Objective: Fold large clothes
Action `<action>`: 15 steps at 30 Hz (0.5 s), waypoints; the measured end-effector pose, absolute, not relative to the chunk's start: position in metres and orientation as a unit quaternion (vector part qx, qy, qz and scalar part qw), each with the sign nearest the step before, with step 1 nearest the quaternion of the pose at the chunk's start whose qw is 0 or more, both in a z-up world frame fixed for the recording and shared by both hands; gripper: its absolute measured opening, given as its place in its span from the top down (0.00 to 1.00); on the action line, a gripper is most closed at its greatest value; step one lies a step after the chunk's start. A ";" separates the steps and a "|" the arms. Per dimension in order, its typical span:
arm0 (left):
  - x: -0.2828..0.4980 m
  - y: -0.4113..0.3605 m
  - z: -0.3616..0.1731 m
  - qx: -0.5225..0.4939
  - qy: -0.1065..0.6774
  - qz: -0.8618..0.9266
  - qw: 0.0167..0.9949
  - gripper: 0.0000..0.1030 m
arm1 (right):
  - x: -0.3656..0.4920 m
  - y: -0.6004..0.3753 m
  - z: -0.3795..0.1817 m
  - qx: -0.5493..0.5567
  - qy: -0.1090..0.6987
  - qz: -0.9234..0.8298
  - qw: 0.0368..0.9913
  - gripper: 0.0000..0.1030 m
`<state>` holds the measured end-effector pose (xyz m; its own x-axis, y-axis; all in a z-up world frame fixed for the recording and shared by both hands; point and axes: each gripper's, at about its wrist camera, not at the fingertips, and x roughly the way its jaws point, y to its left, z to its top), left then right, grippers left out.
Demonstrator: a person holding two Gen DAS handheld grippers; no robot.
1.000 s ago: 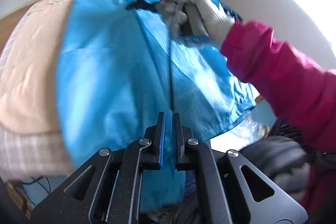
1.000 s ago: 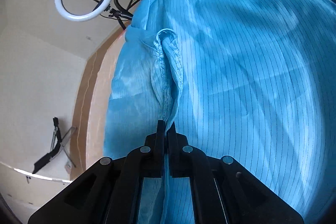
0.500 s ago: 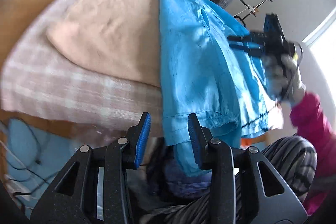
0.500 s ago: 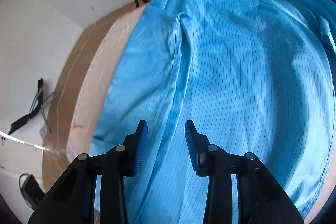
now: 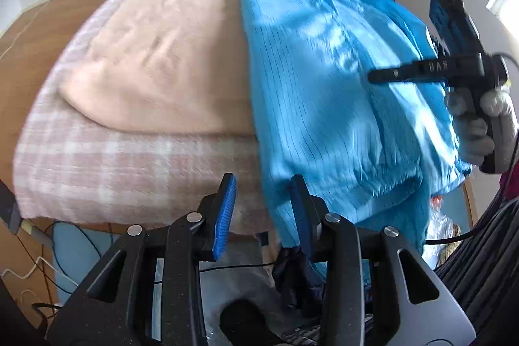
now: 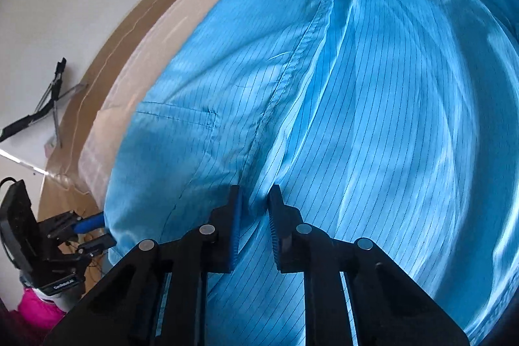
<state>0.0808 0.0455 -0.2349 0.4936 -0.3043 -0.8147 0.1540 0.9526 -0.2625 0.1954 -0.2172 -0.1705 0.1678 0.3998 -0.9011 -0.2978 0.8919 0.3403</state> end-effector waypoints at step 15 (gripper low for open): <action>0.134 0.042 -0.099 -0.034 0.384 -0.148 0.911 0.65 | 0.144 -0.327 -0.094 0.095 0.500 0.198 0.838 0.62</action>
